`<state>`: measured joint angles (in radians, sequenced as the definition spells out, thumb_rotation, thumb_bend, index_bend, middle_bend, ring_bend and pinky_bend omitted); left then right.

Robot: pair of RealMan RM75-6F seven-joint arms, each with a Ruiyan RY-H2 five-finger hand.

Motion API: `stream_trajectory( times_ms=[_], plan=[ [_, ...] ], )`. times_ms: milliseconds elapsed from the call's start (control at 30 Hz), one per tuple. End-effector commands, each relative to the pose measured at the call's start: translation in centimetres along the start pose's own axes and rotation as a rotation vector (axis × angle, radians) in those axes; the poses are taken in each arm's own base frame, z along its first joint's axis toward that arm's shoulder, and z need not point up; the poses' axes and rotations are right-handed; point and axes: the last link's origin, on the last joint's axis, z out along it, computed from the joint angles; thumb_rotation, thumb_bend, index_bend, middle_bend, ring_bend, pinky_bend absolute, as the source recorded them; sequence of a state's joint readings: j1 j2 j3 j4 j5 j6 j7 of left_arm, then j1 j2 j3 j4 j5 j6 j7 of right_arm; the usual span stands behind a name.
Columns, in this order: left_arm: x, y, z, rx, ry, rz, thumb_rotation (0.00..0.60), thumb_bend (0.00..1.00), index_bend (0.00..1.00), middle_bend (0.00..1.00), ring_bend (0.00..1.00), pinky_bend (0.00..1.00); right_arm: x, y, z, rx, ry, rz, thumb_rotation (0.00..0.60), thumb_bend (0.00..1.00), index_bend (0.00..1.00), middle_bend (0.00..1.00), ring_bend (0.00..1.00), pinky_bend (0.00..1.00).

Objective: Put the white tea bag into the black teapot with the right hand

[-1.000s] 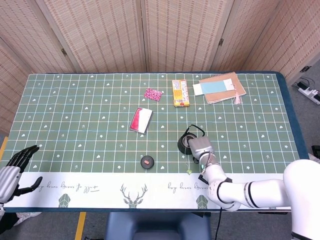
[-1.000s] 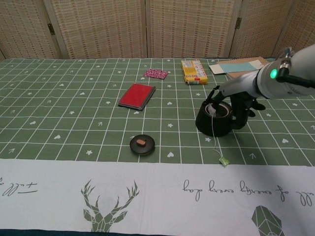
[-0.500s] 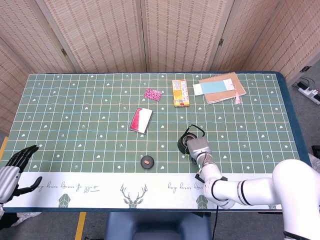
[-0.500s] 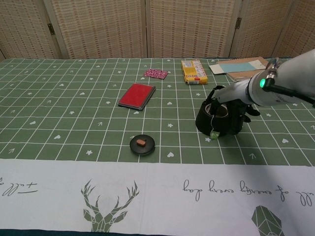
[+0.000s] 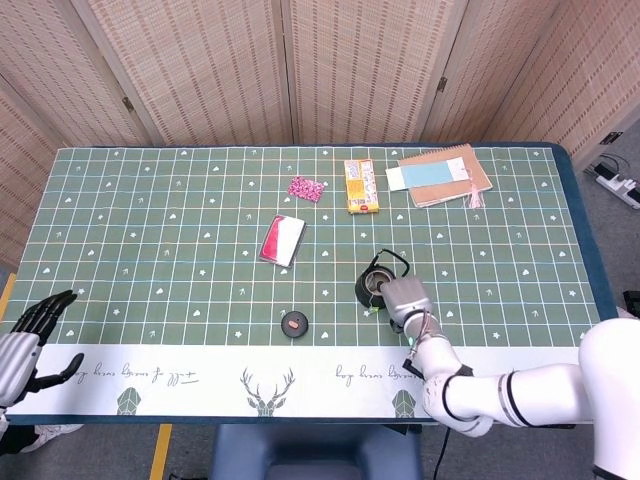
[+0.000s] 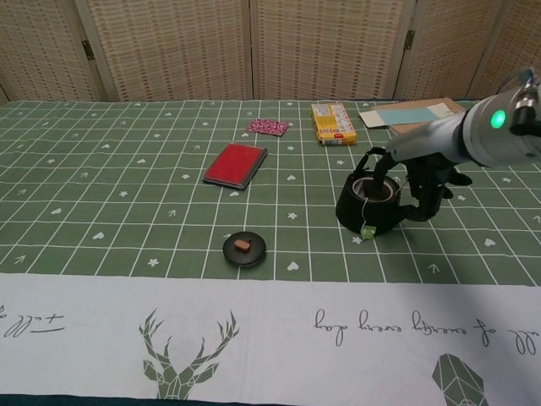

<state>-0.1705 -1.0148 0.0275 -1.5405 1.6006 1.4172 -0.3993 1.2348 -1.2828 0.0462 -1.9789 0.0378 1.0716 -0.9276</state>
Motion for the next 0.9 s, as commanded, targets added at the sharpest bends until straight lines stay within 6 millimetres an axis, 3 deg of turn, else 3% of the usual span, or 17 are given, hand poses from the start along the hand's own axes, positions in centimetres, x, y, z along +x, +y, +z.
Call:
stream_trajectory(
  times_ms=[33,133,200,267,333,500,633,700,800,900],
  plan=[
    [-0.2,0.1,0.0,0.001,-0.005,0.011,0.6,0.36,0.0,0.0,0.01,0.08,1.2,1.6,-4.3,0.023,0.109,0.029,0.6,0.44,0.16,0.88,0.68,0.77],
    [-0.6,0.1,0.2,0.007,-0.014,0.026,0.6,0.36,0.0,0.0,0.01,0.08,1.4,2.6,-7.6,0.047,0.191,0.042,0.6,0.44,0.13,0.85,0.66,0.77],
    [-0.8,0.1,0.3,0.014,-0.021,0.032,0.6,0.36,0.0,0.0,0.01,0.08,1.3,3.6,-8.6,0.044,0.238,0.037,0.6,0.45,0.1,0.82,0.63,0.77],
    [-1.0,0.1,0.3,0.018,-0.026,0.039,0.6,0.36,0.0,0.0,0.01,0.08,0.6,4.9,-9.3,0.035,0.297,0.02,0.6,0.45,0.05,0.74,0.58,0.75],
    [-1.0,0.2,0.3,0.019,-0.026,0.043,0.6,0.36,0.0,0.0,0.01,0.08,-0.3,6.1,-10.2,0.021,0.349,0.002,0.6,0.44,0.01,0.58,0.5,0.69],
    [-1.1,0.2,0.4,0.023,-0.029,0.055,0.6,0.36,0.0,0.0,0.01,0.08,-3.9,8.3,-13.3,-0.04,0.451,-0.027,0.6,0.45,0.0,0.33,0.33,0.52],
    [-1.4,0.4,0.3,0.021,-0.034,0.071,0.6,0.36,0.0,0.0,0.01,0.08,-7.9,9.8,-13.8,-0.099,0.541,-0.053,0.6,0.45,0.0,0.1,0.14,0.28],
    [-1.7,0.6,0.3,0.021,-0.042,0.085,0.6,0.36,0.0,0.0,0.01,0.08,-10.6,10.9,-14.0,-0.116,0.596,-0.023,0.6,0.44,0.0,0.03,0.07,0.17],
    [-2.1,0.9,0.3,0.02,-0.052,0.102,0.6,0.36,0.0,0.0,0.01,0.08,-13.4,12.2,-14.0,-0.134,0.626,0.015,0.6,0.44,0.0,0.0,0.0,0.03],
    [-2.6,1.3,0.2,0.012,-0.065,0.124,0.6,0.36,0.0,0.0,0.01,0.08,-15.3,13.8,-13.9,-0.152,0.643,0.048,0.6,0.44,0.0,0.0,0.0,0.01]
  ],
)
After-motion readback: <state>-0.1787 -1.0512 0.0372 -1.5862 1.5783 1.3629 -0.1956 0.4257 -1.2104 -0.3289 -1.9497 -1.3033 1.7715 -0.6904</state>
